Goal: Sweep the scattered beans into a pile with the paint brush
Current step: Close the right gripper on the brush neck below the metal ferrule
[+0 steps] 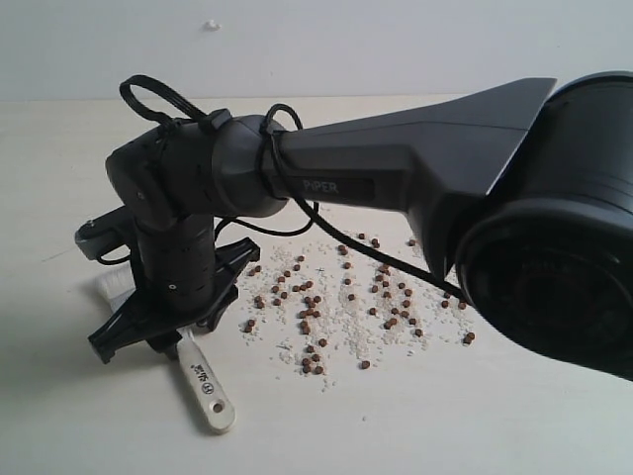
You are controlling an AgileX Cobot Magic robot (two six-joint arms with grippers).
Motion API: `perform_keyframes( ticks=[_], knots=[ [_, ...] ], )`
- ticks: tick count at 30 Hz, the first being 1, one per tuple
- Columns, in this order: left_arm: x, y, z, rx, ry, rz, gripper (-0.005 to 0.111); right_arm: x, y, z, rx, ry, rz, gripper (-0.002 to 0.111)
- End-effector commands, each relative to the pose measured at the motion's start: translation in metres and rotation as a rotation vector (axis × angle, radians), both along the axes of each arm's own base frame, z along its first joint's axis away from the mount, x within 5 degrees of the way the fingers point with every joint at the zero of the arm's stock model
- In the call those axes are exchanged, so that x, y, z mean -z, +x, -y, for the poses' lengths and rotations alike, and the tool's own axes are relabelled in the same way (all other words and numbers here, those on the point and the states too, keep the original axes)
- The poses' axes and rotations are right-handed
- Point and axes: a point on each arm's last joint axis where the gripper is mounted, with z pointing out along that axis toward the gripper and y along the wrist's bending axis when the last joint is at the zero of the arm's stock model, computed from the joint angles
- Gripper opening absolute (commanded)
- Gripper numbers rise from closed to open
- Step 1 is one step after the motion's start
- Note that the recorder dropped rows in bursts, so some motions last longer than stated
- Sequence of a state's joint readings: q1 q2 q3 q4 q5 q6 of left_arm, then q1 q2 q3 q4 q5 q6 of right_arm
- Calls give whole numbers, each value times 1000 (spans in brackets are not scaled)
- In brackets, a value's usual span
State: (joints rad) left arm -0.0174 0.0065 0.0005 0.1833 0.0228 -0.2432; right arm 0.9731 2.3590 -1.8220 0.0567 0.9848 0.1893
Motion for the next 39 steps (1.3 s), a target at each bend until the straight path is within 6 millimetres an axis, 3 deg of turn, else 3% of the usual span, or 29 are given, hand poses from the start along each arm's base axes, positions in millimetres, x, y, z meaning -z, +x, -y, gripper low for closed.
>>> perform_keyframes(
  ticks=[1,32,39],
  knots=[
    [-1,-1,0,3,-1,8,0,3,2,1,24,-28,16,47],
    [-1,-1,0,3,-1,8,0,3,4,4,-88,-71,49,47],
    [-1,-1,0,3,-1,8,0,3,5,2,-86,-51,63,55]
  ],
)
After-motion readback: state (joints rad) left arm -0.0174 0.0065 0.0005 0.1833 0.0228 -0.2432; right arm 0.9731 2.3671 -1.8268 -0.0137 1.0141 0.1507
